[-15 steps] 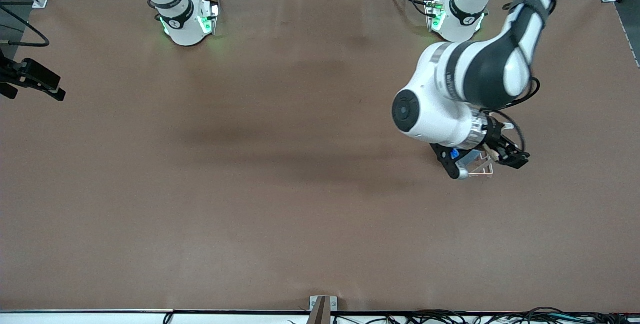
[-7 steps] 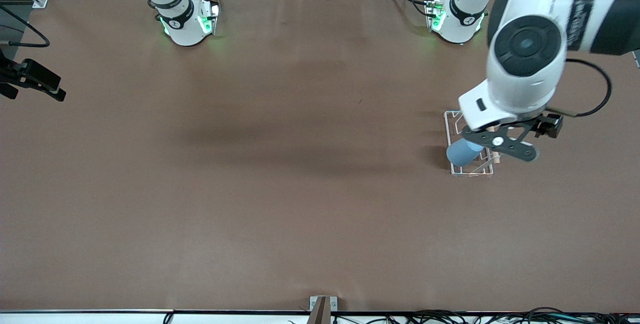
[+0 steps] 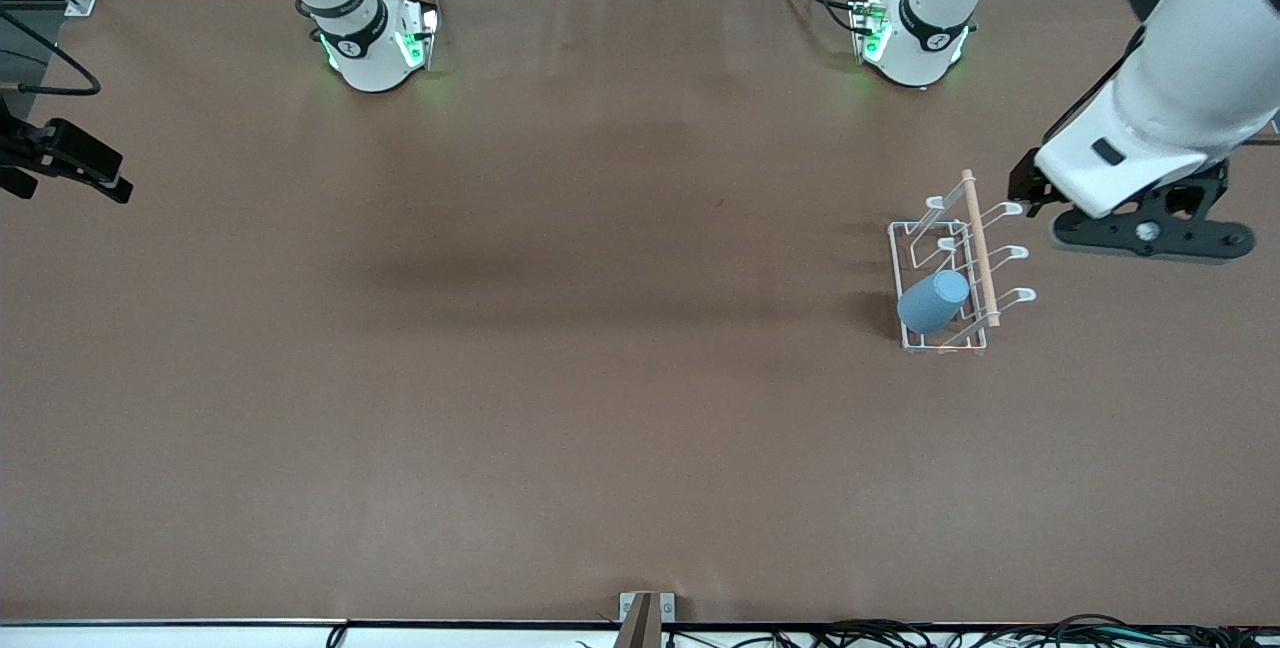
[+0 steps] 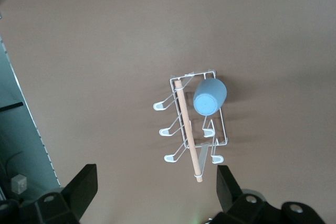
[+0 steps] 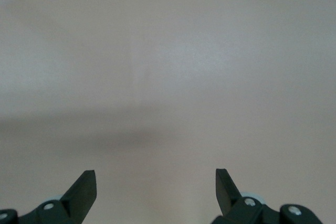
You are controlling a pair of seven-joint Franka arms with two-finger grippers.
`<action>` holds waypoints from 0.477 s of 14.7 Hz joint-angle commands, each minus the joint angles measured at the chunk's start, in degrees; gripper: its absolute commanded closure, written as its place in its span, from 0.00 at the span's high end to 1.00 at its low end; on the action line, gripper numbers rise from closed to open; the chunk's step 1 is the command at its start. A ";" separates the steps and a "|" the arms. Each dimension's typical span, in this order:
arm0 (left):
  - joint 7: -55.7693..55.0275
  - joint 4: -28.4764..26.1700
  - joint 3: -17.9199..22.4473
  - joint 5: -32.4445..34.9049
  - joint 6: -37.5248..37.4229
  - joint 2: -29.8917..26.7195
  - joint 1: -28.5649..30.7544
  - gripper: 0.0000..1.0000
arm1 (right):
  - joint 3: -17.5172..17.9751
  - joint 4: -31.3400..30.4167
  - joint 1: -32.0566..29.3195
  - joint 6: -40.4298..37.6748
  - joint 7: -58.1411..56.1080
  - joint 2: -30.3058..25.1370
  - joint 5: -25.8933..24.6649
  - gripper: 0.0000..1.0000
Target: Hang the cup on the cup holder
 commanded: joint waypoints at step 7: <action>-1.67 -6.25 2.70 -11.71 1.51 -9.38 5.98 1.00 | 0.18 -1.50 -0.10 0.69 0.33 -1.32 -0.22 1.00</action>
